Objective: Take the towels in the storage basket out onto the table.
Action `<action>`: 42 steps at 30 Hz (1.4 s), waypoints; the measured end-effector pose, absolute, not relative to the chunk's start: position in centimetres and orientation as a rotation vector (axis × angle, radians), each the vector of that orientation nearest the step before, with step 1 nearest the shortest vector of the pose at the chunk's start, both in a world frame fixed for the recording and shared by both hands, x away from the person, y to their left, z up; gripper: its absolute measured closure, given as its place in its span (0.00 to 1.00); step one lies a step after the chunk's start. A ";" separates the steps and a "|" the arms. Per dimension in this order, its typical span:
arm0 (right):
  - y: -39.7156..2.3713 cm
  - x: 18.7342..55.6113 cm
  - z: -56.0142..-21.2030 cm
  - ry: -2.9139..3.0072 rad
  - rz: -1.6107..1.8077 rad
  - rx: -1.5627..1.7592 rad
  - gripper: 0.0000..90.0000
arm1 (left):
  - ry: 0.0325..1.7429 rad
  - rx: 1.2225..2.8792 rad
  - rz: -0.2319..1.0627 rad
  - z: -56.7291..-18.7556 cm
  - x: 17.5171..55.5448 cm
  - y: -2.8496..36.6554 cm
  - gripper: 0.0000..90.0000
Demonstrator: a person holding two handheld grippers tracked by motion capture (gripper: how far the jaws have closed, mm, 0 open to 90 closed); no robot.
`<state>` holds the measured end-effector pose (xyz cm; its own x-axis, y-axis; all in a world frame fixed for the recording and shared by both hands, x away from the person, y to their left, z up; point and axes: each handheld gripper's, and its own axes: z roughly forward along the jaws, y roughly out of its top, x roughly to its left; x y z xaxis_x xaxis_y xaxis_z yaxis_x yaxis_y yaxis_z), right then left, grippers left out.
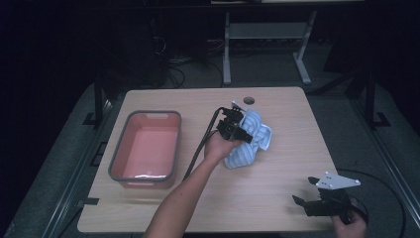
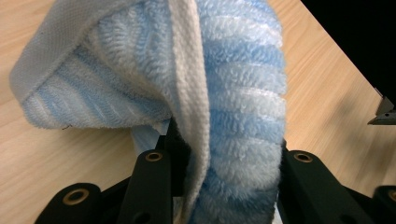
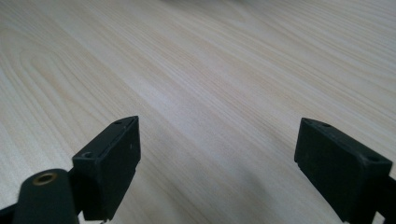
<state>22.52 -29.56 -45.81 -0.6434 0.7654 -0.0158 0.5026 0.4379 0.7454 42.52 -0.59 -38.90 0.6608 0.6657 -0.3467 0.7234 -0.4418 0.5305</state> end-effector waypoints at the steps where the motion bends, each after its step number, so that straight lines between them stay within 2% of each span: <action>1: -29.6 22.5 -45.8 2.343 1.036 1.081 0.15 | 1.067 2.220 -0.113 -39.1 42.5 -0.8 0.73; 10: -29.4 22.3 -45.8 2.338 1.040 1.078 0.15 | 1.083 2.212 -0.085 -39.7 42.4 -1.1 0.72; 15: -29.3 22.3 -45.8 2.340 1.034 1.073 0.15 | 1.084 2.254 -0.050 -40.6 42.1 -1.3 0.68; 21: -29.0 22.1 -45.7 2.347 1.022 1.081 0.15 | 1.109 2.231 -0.109 -41.7 41.9 -1.3 0.68; 25: -28.8 22.0 -45.8 2.349 1.021 1.080 0.15 | 1.093 2.276 -0.048 -42.0 41.5 -1.8 0.67; 30: -28.6 22.1 -45.8 2.352 1.021 1.060 0.15 | 1.098 2.294 -0.045 -42.5 41.4 -1.8 0.63; 33: -28.4 22.2 -45.8 2.355 1.016 1.053 0.15 | 1.090 2.302 -0.036 -42.7 41.0 -1.8 0.57; 42: -28.0 22.3 -45.7 2.367 1.028 1.048 0.15 | 1.090 2.212 -0.069 -42.3 40.6 -0.6 0.47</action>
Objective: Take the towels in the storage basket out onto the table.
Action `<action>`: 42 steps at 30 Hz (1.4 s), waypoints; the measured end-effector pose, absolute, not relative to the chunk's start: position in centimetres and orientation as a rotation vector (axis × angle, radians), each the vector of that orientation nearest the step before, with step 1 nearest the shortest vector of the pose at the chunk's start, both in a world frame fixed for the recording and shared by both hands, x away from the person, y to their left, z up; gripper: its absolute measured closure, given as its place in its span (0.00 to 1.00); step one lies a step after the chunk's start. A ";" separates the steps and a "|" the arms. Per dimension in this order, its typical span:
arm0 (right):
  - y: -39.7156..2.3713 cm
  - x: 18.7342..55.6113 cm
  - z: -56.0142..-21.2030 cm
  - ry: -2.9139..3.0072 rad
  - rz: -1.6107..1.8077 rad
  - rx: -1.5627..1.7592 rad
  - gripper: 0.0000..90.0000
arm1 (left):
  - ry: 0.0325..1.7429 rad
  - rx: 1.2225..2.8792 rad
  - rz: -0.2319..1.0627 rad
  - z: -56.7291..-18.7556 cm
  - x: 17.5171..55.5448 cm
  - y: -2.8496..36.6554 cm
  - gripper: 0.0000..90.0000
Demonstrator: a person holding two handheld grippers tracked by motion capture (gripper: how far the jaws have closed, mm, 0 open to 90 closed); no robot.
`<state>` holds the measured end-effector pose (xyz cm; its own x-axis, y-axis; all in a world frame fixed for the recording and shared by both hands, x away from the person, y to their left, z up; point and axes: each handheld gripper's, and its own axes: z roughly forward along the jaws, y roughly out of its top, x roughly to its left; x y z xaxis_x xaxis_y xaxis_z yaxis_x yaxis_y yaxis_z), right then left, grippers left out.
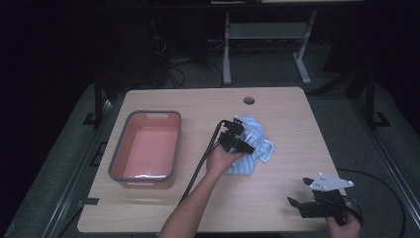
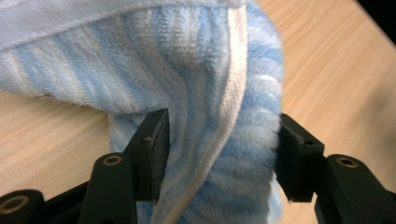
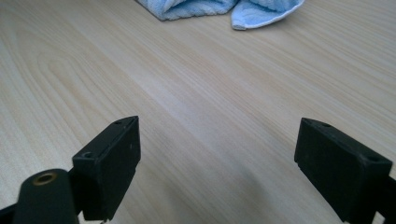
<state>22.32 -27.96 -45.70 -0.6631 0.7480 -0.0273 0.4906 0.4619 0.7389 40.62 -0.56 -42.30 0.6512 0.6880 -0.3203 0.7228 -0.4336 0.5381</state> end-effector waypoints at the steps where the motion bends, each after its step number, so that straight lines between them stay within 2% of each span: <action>1: -27.9 22.4 -45.8 2.372 1.021 1.043 0.15 | 1.090 2.205 -0.078 -42.2 40.6 -0.4 0.46; 5: -27.9 22.4 -45.7 2.367 1.006 1.045 0.15 | 1.070 2.182 -0.093 -41.8 40.3 0.4 0.45; 15: -28.1 22.6 -45.8 2.358 0.998 1.056 0.15 | 1.013 2.187 -0.026 -40.1 38.8 2.5 0.42; 28: -28.1 22.8 -45.9 2.356 0.993 1.066 0.15 | 0.957 2.159 -0.057 -39.4 36.7 4.6 0.45; 42: -27.9 23.5 -46.0 2.373 0.960 1.050 0.15 | 0.917 2.139 -0.042 -38.6 34.6 6.3 0.41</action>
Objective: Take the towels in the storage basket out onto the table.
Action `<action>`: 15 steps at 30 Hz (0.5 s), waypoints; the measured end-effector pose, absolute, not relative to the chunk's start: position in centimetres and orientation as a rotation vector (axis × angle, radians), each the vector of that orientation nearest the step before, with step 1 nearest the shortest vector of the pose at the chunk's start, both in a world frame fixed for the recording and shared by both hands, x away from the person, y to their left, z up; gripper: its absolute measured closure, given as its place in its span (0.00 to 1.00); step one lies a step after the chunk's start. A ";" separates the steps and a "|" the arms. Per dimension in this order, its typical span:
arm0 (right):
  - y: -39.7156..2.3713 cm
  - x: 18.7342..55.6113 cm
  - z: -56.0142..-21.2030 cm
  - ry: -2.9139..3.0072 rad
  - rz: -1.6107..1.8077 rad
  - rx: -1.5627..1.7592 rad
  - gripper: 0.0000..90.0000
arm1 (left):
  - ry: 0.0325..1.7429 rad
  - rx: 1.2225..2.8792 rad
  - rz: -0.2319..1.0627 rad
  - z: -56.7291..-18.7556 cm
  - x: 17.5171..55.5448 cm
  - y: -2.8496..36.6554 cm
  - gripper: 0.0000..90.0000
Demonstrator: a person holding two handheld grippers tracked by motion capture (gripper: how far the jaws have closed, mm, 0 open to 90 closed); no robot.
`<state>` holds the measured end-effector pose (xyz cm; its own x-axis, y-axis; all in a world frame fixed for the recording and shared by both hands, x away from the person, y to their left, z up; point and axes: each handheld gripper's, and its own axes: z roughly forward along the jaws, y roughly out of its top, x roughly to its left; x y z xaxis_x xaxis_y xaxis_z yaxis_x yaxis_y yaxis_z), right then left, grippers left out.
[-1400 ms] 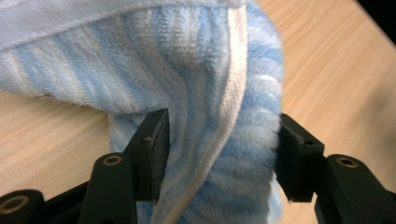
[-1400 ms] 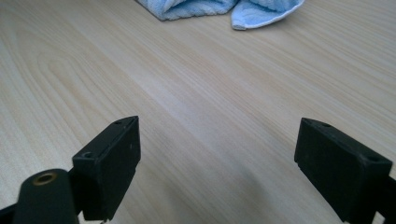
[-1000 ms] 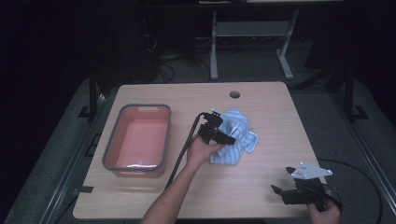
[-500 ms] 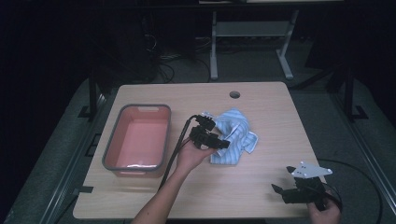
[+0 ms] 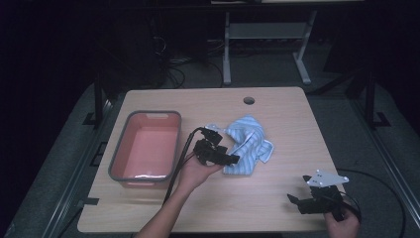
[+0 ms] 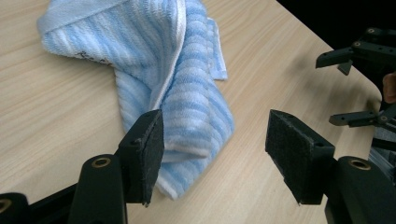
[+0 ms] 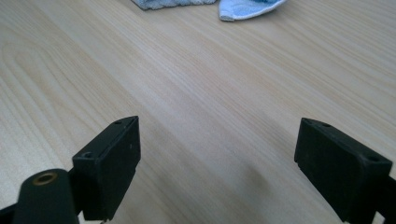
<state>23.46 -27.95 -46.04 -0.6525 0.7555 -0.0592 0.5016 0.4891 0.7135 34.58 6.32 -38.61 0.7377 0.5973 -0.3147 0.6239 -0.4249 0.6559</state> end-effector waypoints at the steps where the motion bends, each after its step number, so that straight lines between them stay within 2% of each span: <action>1: -27.9 23.5 -46.0 2.373 0.956 1.054 0.15 | 0.916 2.137 -0.043 -38.6 34.5 6.4 0.41; 15: -27.7 23.5 -46.0 2.380 0.940 1.041 0.15 | 0.900 2.136 -0.028 -39.0 32.1 8.3 0.39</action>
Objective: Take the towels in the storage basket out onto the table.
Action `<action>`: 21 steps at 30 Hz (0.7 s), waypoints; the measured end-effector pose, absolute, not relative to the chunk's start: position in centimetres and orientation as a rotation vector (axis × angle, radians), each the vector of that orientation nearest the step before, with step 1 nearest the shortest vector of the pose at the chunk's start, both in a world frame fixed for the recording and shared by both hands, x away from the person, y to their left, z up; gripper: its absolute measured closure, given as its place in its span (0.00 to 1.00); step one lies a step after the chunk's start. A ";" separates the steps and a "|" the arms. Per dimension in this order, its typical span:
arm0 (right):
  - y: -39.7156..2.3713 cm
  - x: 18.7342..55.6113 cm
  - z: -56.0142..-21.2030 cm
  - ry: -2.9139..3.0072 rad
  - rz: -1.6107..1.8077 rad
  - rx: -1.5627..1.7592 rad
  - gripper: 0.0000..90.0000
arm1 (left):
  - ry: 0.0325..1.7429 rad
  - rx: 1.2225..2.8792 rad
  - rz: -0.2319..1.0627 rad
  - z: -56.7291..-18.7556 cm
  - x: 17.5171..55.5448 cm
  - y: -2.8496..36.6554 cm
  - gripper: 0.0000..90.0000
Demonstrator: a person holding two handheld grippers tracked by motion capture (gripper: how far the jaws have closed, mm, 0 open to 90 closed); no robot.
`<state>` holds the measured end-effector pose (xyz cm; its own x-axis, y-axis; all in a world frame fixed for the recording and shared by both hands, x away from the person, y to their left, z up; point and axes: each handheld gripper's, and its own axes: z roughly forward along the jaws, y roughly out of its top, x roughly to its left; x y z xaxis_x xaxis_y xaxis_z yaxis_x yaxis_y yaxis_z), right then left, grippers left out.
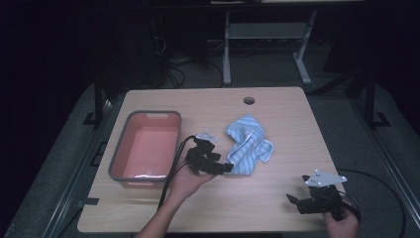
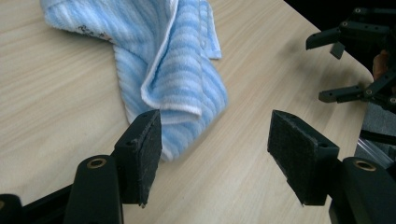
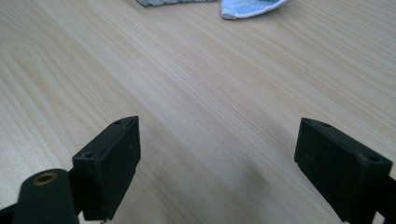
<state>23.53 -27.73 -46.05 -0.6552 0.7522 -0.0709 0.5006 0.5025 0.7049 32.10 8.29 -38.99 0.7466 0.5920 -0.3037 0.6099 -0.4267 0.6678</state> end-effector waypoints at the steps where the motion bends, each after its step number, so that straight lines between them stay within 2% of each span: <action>1: -27.7 23.5 -46.0 2.380 0.940 1.040 0.15 | 0.902 2.133 -0.036 -39.0 31.9 8.4 0.39; 21: -27.6 23.6 -46.1 2.388 0.928 1.040 0.15 | 0.907 2.117 -0.069 -41.0 28.9 10.5 0.38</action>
<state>23.58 -27.60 -46.13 -0.6571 0.7501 -0.0742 0.5033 0.5099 0.6976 28.87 10.50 -41.02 0.7399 0.5816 -0.3382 0.6259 -0.4108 0.6630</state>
